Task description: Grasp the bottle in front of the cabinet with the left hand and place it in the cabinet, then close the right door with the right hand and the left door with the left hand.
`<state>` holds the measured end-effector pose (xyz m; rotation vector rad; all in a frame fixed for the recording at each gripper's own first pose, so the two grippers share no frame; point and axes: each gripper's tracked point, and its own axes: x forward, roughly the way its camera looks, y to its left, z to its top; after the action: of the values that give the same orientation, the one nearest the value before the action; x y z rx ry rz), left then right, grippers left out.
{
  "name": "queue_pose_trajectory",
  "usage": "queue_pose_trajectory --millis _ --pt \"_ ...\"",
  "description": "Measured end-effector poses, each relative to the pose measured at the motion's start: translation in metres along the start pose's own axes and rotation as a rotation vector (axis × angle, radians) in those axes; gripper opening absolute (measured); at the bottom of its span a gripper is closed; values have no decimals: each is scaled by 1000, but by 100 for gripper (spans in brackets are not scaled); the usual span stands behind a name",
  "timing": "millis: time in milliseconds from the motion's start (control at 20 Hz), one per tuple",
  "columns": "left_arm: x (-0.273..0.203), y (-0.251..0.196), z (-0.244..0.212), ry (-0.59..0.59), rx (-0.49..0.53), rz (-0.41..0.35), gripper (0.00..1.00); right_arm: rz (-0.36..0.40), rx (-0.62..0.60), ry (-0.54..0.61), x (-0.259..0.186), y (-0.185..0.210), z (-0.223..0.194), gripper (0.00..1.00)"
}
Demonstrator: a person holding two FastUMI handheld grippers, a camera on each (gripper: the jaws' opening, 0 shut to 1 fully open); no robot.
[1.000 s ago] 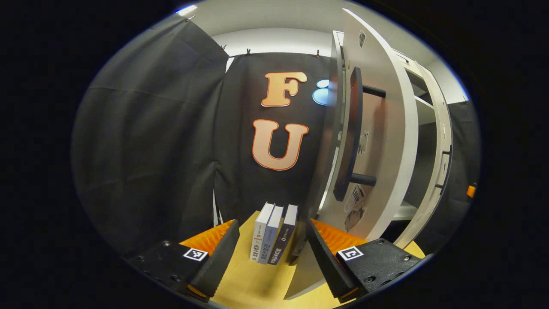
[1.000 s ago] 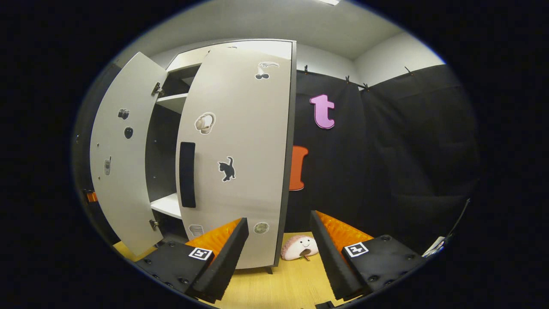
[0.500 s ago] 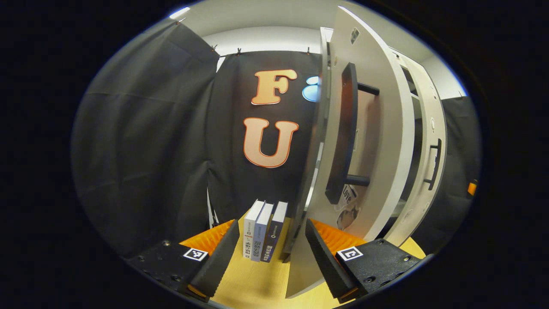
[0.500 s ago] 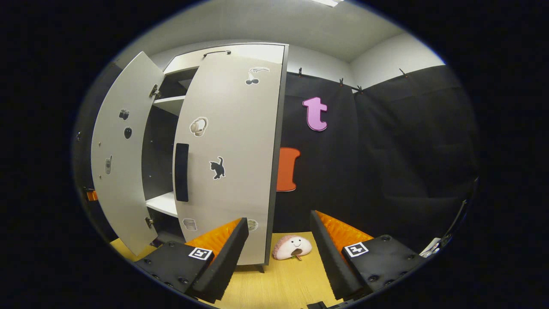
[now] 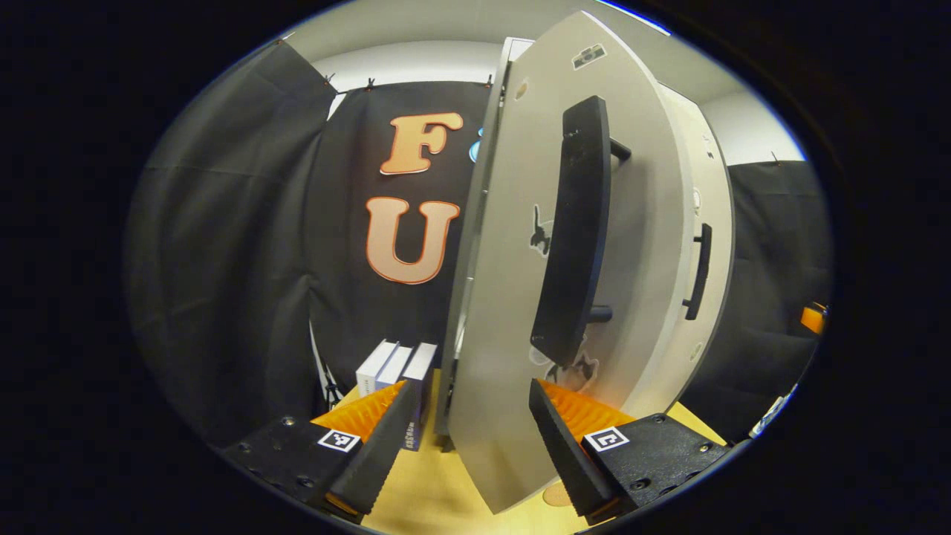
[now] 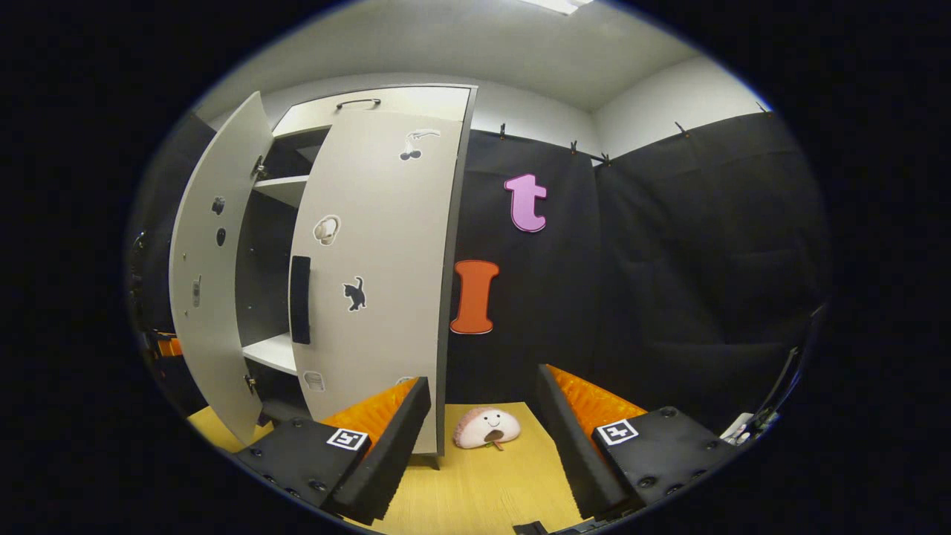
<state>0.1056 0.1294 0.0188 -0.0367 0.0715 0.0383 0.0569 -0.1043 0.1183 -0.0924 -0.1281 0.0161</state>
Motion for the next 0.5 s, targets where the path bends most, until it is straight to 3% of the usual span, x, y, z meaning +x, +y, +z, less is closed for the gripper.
queue_pose_trajectory --millis 150,350,500 --pt "6 -15 -1 -2 23 -22 92 -27 -1 -3 -9 -16 0 96" --pt "15 -35 -3 5 30 -53 97 -65 -3 -4 -22 -37 -1 96" --pt "26 -60 -8 13 -1 -116 94 -79 2 0 -28 -46 -4 96"
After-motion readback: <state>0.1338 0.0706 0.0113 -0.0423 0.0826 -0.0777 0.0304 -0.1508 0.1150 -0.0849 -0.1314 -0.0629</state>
